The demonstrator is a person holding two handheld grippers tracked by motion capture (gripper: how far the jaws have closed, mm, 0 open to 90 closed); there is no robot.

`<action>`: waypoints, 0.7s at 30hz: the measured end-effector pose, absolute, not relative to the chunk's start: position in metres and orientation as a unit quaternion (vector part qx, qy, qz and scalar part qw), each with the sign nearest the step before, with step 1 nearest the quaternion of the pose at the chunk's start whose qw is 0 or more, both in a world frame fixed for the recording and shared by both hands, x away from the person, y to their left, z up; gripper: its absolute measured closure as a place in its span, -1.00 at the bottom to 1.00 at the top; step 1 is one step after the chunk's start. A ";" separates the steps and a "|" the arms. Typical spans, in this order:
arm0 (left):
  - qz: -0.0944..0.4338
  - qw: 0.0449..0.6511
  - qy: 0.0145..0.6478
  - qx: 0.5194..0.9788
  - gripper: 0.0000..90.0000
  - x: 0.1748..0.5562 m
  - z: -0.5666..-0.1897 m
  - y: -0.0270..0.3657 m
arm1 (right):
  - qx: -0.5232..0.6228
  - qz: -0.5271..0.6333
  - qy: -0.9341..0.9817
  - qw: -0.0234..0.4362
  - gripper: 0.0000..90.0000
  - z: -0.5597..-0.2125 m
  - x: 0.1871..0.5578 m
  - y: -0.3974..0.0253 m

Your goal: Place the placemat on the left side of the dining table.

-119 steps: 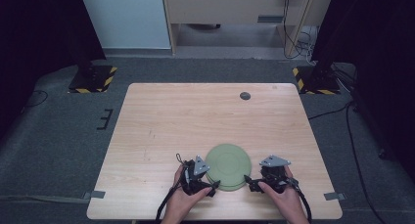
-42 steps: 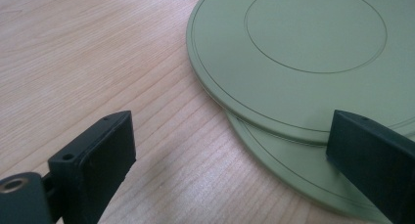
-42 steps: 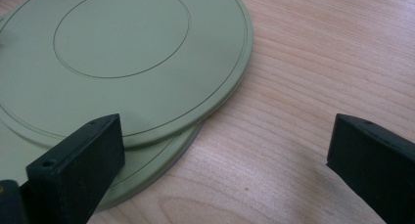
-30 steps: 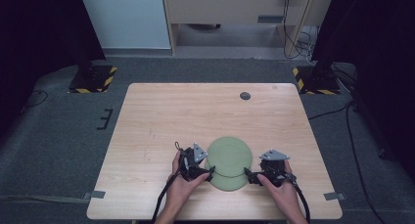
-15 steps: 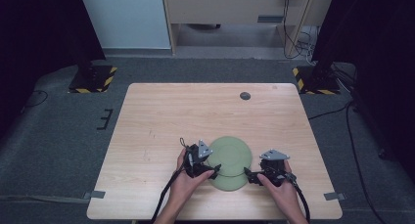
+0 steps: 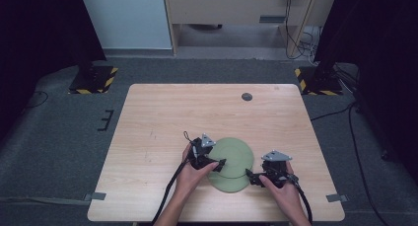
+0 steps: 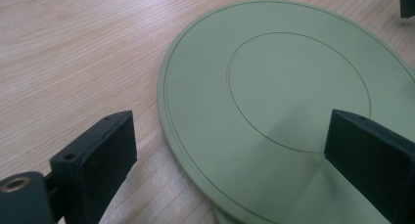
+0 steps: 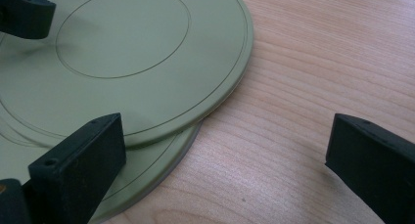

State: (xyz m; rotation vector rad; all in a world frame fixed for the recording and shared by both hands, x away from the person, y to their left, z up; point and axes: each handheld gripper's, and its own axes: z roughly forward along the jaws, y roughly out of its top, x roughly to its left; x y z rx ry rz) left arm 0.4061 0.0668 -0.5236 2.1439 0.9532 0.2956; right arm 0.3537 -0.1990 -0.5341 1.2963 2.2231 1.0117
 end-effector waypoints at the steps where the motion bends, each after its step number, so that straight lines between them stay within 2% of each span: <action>1: 0.115 0.377 0.374 0.840 -0.90 0.407 -0.525 0.066 | 0.461 0.360 0.790 0.187 -0.97 -0.534 0.354 -0.199; 12: 0.076 0.385 0.393 0.832 -0.92 0.413 -0.531 0.066 | 0.460 0.360 0.790 0.187 -0.97 -0.534 0.354 -0.199; 17: 0.071 0.391 0.392 0.830 -0.79 0.412 -0.530 0.065 | 0.460 0.360 0.789 0.188 -0.96 -0.534 0.354 -0.199; 21: 0.073 0.392 0.393 0.828 -0.79 0.411 -0.530 0.065 | 0.460 0.360 0.789 0.187 -0.97 -0.534 0.354 -0.199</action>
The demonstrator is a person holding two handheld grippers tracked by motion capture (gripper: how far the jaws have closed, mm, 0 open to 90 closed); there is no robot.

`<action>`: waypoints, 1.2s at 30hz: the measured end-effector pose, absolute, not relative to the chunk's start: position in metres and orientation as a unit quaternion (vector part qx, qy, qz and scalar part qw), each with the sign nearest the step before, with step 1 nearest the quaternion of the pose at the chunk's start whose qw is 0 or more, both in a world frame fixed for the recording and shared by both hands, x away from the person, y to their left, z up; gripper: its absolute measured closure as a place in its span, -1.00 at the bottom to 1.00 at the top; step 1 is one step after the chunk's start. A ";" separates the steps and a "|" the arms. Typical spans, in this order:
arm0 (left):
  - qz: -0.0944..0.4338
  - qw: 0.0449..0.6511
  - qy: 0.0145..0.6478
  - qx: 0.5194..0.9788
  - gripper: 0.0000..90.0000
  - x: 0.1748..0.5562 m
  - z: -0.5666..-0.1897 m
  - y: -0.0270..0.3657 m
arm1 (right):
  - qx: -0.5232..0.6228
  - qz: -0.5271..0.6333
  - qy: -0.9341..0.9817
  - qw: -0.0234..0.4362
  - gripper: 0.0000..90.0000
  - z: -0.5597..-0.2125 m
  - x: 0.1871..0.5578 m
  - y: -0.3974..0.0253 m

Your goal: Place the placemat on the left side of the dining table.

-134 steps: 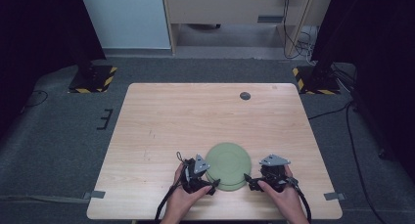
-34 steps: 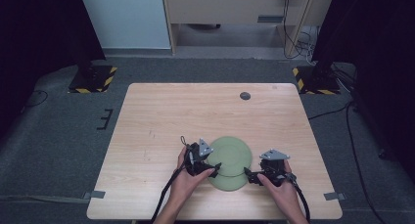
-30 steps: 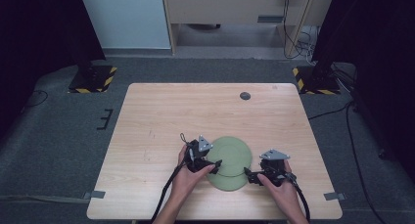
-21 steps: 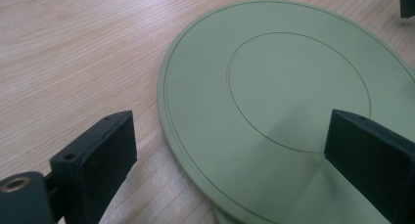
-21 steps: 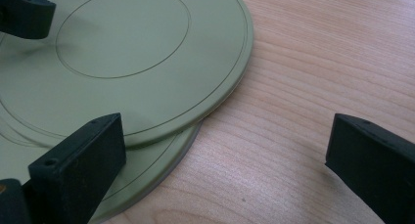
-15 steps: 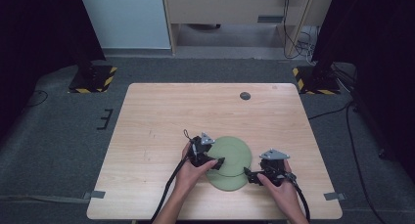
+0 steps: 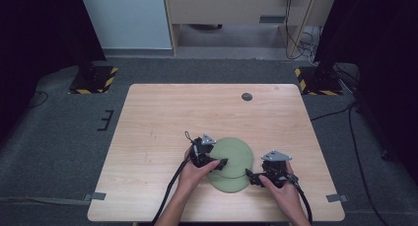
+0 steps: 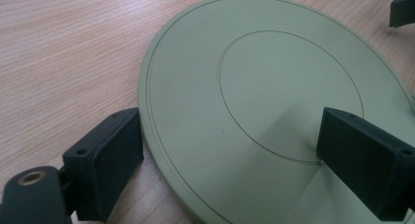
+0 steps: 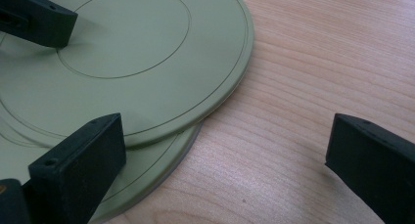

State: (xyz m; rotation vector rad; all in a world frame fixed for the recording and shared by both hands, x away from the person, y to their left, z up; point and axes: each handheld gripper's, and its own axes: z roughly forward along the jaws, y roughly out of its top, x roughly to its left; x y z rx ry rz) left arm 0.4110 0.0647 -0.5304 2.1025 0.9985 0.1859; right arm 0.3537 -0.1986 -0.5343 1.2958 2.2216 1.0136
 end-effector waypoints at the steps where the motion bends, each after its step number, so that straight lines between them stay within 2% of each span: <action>1: 0.074 0.392 0.394 0.828 -0.78 0.411 -0.530 0.065 | 0.460 0.360 0.790 0.187 -0.97 -0.534 0.354 -0.199; 3: 0.073 0.391 0.402 0.825 -0.73 0.411 -0.529 0.065 | 0.459 0.360 0.790 0.188 -0.97 -0.534 0.354 -0.199; 12: 0.120 0.410 0.397 0.813 -0.30 0.403 -0.513 0.069 | 0.460 0.358 0.790 0.189 -0.98 -0.534 0.354 -0.198; 20: 0.123 0.460 0.398 0.784 0.29 0.398 -0.502 0.075 | 0.459 0.358 0.790 0.190 -0.98 -0.534 0.354 -0.198; 26: 0.109 0.470 0.399 0.780 0.51 0.397 -0.500 0.075 | 0.459 0.358 0.790 0.190 -0.98 -0.534 0.354 -0.198; 29: 0.108 0.456 0.392 0.792 0.66 0.396 -0.500 0.072 | 0.459 0.358 0.791 0.191 -0.98 -0.534 0.354 -0.198; 31: 0.125 0.444 0.390 0.797 0.67 0.394 -0.500 0.069 | 0.459 0.358 0.791 0.191 -0.98 -0.534 0.354 -0.198; 36: 0.139 0.462 0.394 0.782 0.72 0.393 -0.497 0.066 | 0.458 0.359 0.790 0.192 -0.98 -0.534 0.354 -0.197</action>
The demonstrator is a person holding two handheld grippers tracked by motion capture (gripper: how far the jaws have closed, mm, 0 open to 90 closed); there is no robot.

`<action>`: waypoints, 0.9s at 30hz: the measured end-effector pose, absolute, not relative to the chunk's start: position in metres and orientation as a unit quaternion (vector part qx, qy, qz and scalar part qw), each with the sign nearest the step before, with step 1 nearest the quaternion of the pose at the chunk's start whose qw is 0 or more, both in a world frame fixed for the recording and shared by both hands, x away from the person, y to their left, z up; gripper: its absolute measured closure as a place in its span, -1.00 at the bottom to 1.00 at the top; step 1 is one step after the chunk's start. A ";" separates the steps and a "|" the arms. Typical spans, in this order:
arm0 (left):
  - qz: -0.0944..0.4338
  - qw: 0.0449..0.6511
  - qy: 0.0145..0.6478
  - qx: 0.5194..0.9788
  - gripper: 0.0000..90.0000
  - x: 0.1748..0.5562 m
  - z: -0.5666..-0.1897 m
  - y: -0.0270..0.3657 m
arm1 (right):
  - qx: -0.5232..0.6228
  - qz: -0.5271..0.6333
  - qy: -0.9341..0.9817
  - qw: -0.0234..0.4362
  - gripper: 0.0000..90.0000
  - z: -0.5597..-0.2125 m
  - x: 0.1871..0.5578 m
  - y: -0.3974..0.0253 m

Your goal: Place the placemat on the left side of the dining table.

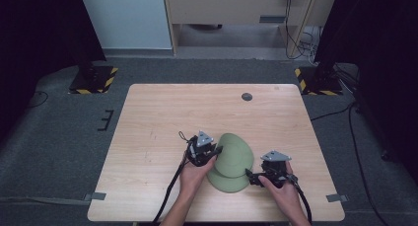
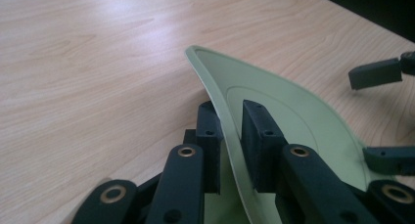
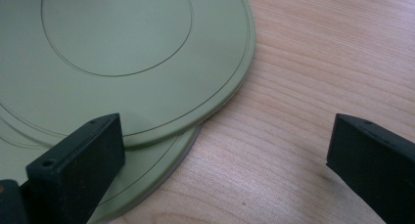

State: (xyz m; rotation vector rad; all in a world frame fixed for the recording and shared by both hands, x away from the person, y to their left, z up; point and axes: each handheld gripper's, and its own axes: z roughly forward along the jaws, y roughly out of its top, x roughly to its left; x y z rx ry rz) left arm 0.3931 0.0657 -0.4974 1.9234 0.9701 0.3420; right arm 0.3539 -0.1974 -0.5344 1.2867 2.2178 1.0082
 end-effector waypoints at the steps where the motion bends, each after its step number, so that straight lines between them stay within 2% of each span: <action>1: 0.144 0.460 0.395 0.782 0.70 0.394 -0.497 0.066 | 0.459 0.359 0.790 0.192 -0.98 -0.534 0.354 -0.197; 3: 0.142 0.463 0.401 0.778 0.68 0.395 -0.495 0.066 | 0.458 0.359 0.790 0.192 -0.98 -0.535 0.354 -0.197; 11: 0.139 0.453 0.394 0.787 0.80 0.396 -0.494 0.067 | 0.458 0.362 0.789 0.193 -0.92 -0.534 0.354 -0.199; 27: 0.142 0.451 0.380 0.795 0.89 0.397 -0.485 0.067 | 0.540 0.327 0.745 0.216 -0.88 -0.536 0.368 -0.235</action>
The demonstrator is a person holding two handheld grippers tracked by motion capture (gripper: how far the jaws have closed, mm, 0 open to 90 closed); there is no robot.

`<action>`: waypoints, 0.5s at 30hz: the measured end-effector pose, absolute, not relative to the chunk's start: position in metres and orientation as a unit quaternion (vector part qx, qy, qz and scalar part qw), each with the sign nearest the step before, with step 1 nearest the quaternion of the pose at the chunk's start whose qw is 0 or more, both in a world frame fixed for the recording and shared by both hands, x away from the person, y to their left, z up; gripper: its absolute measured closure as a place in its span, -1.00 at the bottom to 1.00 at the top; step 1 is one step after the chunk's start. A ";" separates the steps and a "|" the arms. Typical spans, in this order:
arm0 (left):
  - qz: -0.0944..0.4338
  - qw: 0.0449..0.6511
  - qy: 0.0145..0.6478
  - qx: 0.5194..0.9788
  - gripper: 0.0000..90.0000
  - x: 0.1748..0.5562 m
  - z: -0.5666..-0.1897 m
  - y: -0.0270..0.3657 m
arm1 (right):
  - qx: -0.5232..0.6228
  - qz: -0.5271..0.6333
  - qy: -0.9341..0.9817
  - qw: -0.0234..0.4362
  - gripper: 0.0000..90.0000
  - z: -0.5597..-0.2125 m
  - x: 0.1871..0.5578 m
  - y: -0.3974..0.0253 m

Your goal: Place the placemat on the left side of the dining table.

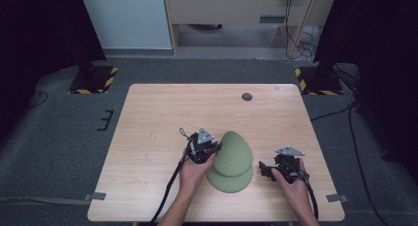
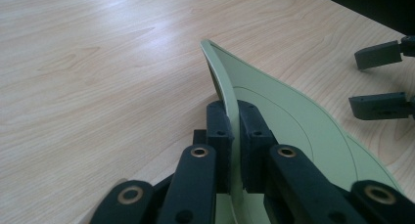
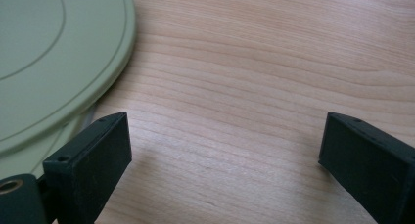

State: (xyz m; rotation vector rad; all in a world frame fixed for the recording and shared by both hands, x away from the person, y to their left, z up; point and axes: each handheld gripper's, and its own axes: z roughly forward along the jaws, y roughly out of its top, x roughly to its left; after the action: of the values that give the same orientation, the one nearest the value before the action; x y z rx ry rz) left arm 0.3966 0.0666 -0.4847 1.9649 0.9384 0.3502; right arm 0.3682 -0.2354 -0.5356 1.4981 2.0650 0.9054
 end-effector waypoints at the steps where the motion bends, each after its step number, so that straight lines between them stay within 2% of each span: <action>1: 0.142 0.451 0.379 0.795 0.89 0.397 -0.484 0.066 | 0.543 0.326 0.743 0.216 -0.88 -0.536 0.369 -0.236; 15: 0.141 0.458 0.370 0.796 0.90 0.398 -0.472 0.063 | 0.553 0.322 0.736 0.222 -0.87 -0.537 0.372 -0.242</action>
State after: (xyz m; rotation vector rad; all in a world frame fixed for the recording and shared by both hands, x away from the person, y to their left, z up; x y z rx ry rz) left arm 0.3984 0.0627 -0.4724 1.9610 0.9108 0.3464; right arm 0.3716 -0.2417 -0.5374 1.5267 2.0328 0.8881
